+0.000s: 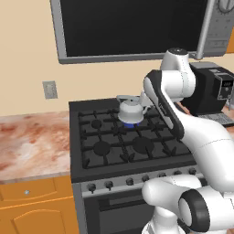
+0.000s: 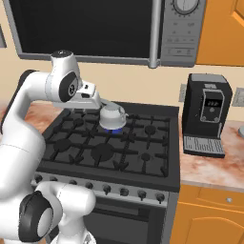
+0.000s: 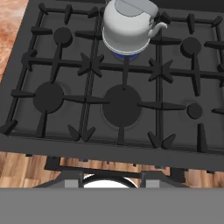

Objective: Lower the heat of the kettle.

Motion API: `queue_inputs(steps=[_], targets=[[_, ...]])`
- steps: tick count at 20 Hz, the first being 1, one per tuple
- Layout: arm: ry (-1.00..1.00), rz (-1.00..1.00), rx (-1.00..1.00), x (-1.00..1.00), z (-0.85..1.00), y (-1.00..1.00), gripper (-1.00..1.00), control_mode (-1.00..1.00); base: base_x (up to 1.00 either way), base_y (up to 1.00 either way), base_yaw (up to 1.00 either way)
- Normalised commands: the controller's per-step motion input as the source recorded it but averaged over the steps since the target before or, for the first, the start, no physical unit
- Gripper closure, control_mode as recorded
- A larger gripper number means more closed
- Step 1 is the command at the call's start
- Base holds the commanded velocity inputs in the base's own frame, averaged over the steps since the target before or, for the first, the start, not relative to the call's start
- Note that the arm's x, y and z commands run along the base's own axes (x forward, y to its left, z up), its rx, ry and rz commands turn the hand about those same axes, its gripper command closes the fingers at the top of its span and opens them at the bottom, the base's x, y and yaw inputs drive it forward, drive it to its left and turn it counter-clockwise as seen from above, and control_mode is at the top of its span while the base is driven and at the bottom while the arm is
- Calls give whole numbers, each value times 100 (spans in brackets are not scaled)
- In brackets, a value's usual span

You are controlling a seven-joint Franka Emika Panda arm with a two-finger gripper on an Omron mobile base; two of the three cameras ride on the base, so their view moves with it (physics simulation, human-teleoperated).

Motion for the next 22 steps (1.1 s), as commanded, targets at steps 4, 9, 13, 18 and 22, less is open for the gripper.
queue_inputs(steps=[4, 9, 13, 18, 22], targets=[[0, 0, 0, 0, 0, 0, -100, 100, -2, 5, 0], [0, 0, 0, 0, 0, 0, -100, 100, -7, 26, -2], [0, 0, 0, 0, 0, 0, -100, 100, -4, 27, -1], [0, 0, 0, 0, 0, 0, -100, 100, 0, 36, -1], [0, 0, 0, 0, 0, 0, -100, 100, 0, 38, 0]])
